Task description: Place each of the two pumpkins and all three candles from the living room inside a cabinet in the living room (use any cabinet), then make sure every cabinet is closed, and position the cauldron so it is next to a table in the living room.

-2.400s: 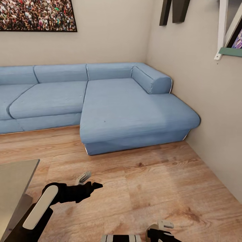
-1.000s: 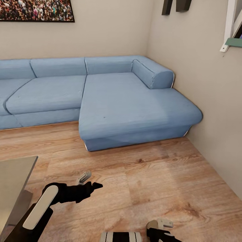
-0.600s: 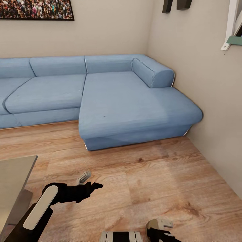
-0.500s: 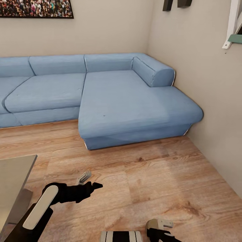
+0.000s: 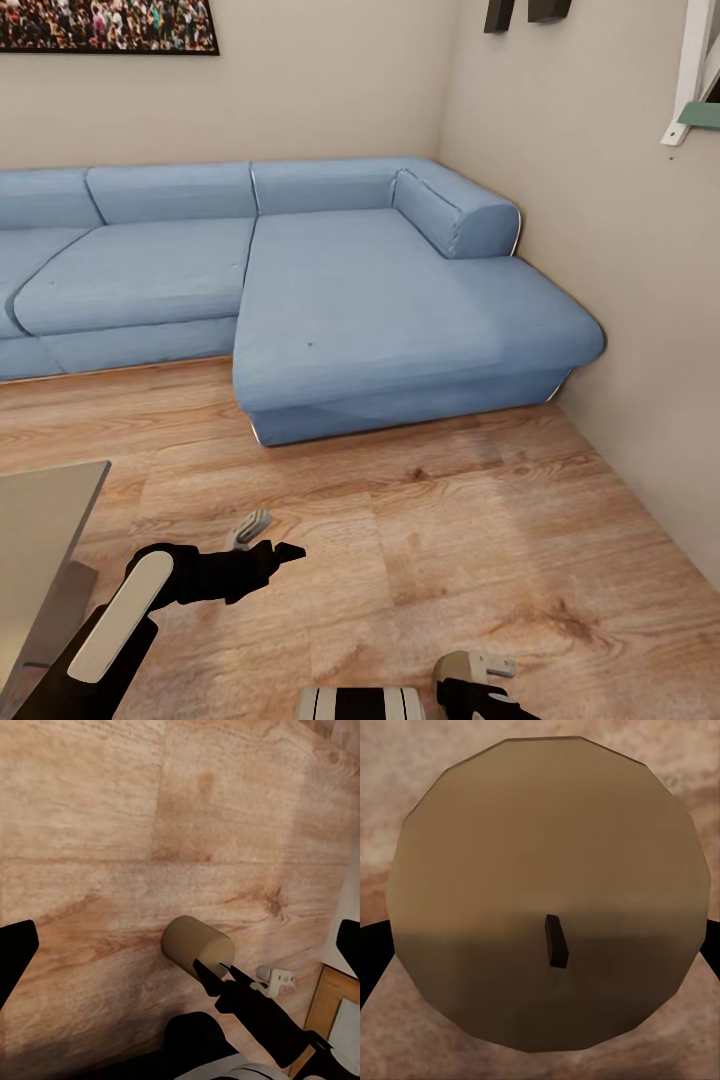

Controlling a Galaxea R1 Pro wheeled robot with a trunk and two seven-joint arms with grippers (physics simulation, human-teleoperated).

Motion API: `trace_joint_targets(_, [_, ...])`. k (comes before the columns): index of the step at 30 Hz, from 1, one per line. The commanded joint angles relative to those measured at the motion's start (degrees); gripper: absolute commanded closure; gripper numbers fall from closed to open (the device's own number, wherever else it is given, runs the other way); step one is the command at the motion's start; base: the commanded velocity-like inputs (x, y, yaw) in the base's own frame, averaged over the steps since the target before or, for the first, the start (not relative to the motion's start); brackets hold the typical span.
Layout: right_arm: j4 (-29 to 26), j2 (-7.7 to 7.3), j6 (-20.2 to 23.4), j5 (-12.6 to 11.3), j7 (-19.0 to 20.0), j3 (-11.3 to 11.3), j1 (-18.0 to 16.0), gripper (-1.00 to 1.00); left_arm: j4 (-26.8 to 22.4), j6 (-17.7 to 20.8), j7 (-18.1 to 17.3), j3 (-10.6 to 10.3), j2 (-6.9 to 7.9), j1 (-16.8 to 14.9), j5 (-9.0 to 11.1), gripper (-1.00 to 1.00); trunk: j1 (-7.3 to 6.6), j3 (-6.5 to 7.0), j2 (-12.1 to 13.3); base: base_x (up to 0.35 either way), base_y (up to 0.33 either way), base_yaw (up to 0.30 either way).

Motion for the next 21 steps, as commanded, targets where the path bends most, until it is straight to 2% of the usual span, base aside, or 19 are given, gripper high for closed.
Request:
trace_joint_targets(1, [-0.04,-0.01,-0.17,-0.89,-0.26,0.5,-0.01,1.0,-0.05,-0.01,0.6,-0.1,0.04,-0.04,0.59,-1.0,-0.01,-0.04,-0.01,0.0,0.0,0.0])
trace_joint_targets(11, [-0.04,-0.01,-0.17,-0.89,-0.27,0.5,0.0,1.0,0.01,-0.01,0.6,-0.13,0.04,-0.04,0.66,-1.0,-0.01,-0.04,-0.01,0.0,0.0,0.0])
trace_joint_targets(16, [-0.04,-0.01,-0.17,-0.89,-0.28,0.5,-0.02,1.0,0.03,0.01,0.6,-0.16,0.04,-0.02,0.67,-1.0,-0.14,1.06,0.05,0.0,0.0,0.0])
trace_joint_targets(21, [-0.04,-0.01,-0.17,-0.89,-0.28,0.5,-0.01,1.0,0.04,0.0,0.6,-0.12,0.04,-0.04,0.63,-1.0,-0.14,1.06,0.05,0.0,0.0,0.0])
